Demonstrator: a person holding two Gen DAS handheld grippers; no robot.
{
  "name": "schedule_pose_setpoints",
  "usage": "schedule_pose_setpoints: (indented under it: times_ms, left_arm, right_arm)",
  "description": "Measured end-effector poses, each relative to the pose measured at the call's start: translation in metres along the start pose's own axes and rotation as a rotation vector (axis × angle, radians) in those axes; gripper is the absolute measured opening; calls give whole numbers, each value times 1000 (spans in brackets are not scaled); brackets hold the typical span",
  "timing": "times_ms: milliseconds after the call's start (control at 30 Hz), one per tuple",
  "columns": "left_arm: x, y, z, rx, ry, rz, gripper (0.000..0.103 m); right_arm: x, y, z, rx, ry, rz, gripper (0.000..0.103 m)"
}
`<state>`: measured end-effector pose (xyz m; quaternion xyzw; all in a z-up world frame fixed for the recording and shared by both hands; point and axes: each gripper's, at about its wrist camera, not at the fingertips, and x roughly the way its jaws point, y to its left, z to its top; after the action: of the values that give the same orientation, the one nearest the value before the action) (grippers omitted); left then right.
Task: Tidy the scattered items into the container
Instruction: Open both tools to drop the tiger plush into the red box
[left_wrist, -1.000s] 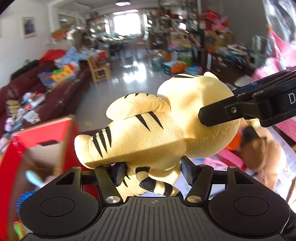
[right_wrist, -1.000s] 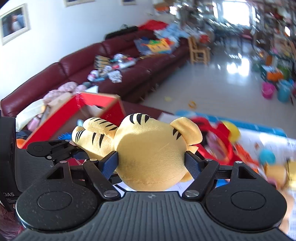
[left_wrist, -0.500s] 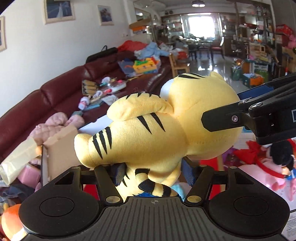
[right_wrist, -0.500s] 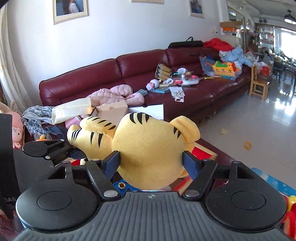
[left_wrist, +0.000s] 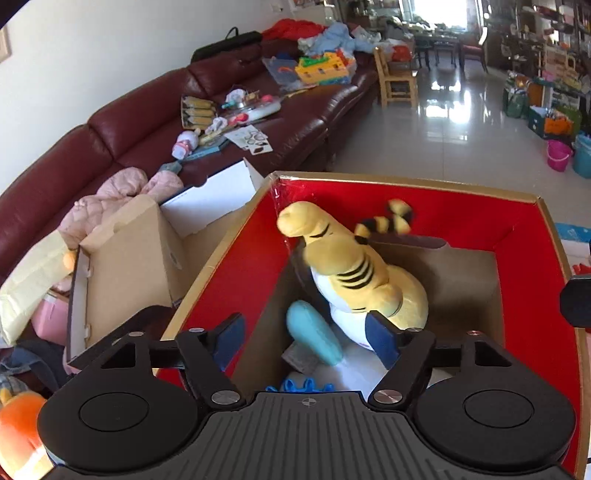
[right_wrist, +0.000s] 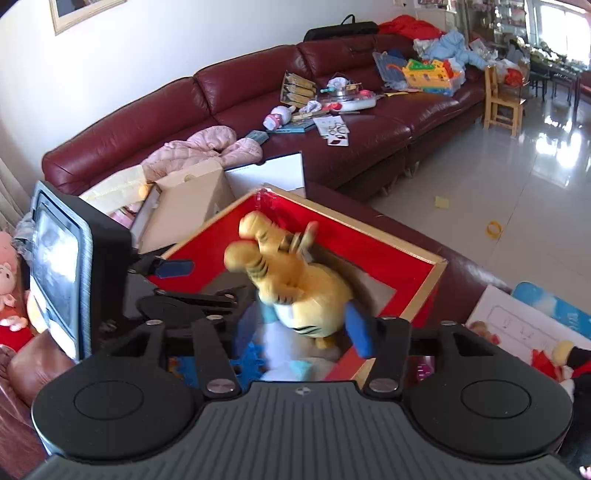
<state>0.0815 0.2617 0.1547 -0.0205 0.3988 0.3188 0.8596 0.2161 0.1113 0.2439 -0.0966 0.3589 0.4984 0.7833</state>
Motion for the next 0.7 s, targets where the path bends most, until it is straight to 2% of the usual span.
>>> schedule_pose_setpoints:
  times_ms: [33, 400, 700]
  left_arm:
    - [0, -1, 0, 5, -7, 4, 88]
    - [-9, -10, -9, 7, -13, -10, 91]
    - [-54, -41, -5, 9, -84, -44, 92]
  right_arm:
    - [1, -2, 0, 1, 2, -6, 62]
    - [-13, -10, -6, 6, 18, 21, 71]
    - [-51, -31, -12, 11, 9, 24, 76]
